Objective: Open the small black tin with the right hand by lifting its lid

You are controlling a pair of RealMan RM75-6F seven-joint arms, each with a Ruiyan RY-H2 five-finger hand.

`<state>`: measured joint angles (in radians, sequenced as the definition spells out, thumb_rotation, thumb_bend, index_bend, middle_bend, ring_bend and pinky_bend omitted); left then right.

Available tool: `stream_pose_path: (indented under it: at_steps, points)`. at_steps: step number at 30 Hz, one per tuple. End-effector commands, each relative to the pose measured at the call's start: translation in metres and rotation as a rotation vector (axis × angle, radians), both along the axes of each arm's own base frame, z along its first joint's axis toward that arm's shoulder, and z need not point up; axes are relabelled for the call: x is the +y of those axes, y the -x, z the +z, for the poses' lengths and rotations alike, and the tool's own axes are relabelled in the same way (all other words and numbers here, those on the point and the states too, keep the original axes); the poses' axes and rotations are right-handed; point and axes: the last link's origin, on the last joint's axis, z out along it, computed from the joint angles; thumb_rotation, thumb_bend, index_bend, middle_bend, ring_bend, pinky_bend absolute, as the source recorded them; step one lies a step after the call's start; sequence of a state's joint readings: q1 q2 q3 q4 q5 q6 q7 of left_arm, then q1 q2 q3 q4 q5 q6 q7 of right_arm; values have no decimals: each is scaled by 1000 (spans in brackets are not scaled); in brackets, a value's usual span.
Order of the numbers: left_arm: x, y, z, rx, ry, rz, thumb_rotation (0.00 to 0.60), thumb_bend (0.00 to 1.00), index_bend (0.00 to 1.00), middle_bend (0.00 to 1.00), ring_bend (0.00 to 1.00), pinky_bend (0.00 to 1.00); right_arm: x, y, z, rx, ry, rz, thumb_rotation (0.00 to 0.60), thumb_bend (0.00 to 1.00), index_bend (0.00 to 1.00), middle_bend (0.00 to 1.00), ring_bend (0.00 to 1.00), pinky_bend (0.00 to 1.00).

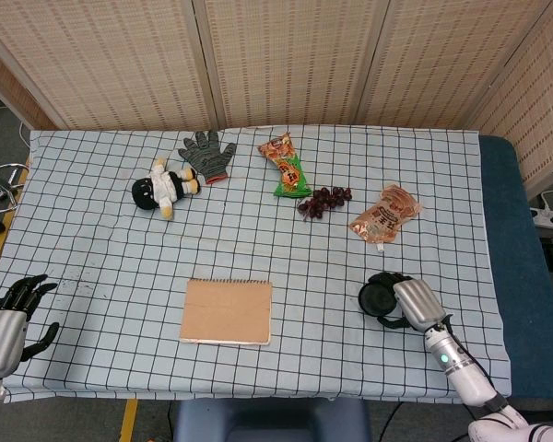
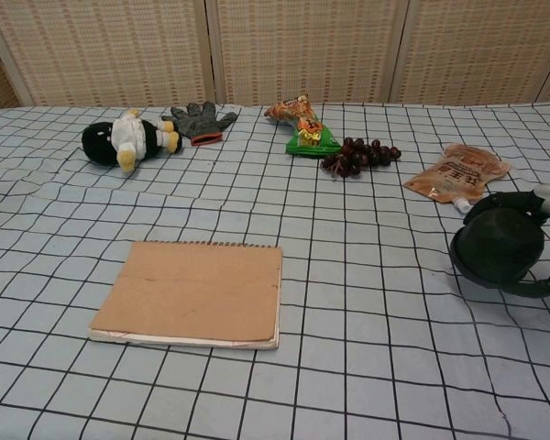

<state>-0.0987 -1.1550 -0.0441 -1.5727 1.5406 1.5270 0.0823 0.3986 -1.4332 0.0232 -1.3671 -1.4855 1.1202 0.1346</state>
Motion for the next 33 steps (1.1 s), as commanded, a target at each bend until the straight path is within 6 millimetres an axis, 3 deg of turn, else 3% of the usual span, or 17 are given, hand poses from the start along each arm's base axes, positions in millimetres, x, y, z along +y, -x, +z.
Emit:
stream_pose_path:
  at_steps: [1,6,13,19,21,25,33]
  points:
    - [0,0,0,1,1,0,600,340,226,144,133,414,6,-21,8,-157,0,110,600,123,567,438,279,404]
    - [0,0,0,0,1,-1,600,341,226,143,133,415,7,-13,19,-134,12,119,600,124,567,438,279,406]
    - [0,-1,0,-1,1,-2,600,340,226,143,133,414,-4,16,43,201,133,-31,600,123,575,449,297,424]
    - [0,-1,-1,4,7,-2,600,340,227,144,133,414,-3,9,44,434,330,-54,600,124,580,451,302,436]
    - [0,-1,-1,4,7,-2,600,340,227,144,133,414,-1,4,38,407,311,-30,600,123,580,451,302,437]
    - [0,-1,-1,3,6,-1,600,340,227,144,133,414,6,-9,27,191,154,29,600,123,580,451,303,438]
    - [0,-1,-1,1,5,-3,600,339,226,144,133,415,13,-29,28,-255,-27,261,600,123,574,451,303,439]
